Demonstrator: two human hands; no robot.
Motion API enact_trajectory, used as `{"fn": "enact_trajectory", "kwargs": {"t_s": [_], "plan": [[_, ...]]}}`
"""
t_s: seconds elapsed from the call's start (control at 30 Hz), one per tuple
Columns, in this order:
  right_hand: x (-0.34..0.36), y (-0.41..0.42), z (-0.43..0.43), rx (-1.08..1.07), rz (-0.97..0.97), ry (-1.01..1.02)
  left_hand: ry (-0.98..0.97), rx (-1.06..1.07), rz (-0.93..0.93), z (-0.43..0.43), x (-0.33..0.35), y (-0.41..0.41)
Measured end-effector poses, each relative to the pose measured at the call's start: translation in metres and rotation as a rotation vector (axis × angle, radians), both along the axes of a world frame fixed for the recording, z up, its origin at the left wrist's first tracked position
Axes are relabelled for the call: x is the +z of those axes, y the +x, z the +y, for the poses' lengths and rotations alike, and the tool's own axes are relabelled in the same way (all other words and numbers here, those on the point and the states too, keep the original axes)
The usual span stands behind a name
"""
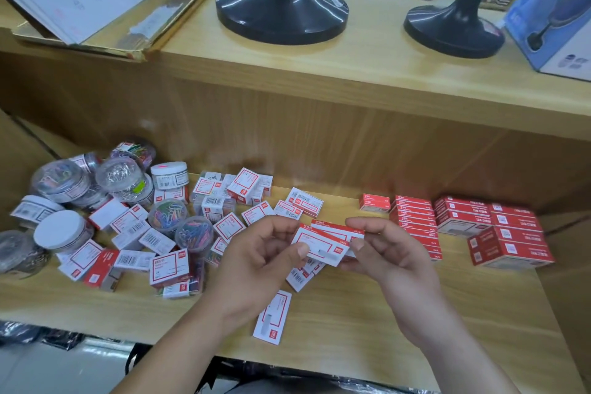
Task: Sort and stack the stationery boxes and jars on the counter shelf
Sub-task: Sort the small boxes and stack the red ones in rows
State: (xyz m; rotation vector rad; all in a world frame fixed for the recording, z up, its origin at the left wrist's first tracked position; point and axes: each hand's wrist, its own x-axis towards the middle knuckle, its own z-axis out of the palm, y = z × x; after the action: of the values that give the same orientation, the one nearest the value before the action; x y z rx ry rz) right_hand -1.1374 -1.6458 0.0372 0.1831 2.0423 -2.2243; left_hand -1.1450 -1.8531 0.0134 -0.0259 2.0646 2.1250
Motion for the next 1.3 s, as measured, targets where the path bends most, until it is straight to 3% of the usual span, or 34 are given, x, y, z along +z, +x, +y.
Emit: {"fn": "enact_trajectory", "kwargs": {"t_s": [0.2, 0.37, 0.53, 0.63, 0.73, 0.83, 1.07, 1.3], "plan": [[0.001, 0.002, 0.005, 0.106, 0.061, 0.061, -0.052, 0.103, 0.016, 0.017, 0.002, -0.002], [-0.009, 0.001, 0.011, 0.009, 0.093, 0.072, -0.162, 0.082, 0.088, 0.029, 0.000, -0.004], [-0.011, -0.002, 0.030, 0.029, 0.132, 0.147, -0.256, -0.107, 0.114, 0.041, 0.004, -0.020], [-0.014, -0.006, 0.046, 0.012, 0.189, 0.294, -0.330, -0.229, 0.195, 0.053, 0.006, -0.035], [-0.014, -0.014, 0.065, -0.134, 0.240, 0.551, -0.477, -0.211, 0.250, 0.067, -0.003, -0.059], [-0.012, -0.018, 0.086, -0.223, 0.211, 0.594, -0.586, -0.177, 0.236, 0.079, -0.010, -0.074], [-0.033, 0.007, 0.116, -0.250, 0.126, 0.520, -0.435, -0.276, 0.251, 0.101, -0.023, -0.040], [-0.074, 0.037, 0.130, -0.259, -0.115, 0.626, -0.600, -0.302, 0.338, 0.141, -0.053, -0.013]]}}
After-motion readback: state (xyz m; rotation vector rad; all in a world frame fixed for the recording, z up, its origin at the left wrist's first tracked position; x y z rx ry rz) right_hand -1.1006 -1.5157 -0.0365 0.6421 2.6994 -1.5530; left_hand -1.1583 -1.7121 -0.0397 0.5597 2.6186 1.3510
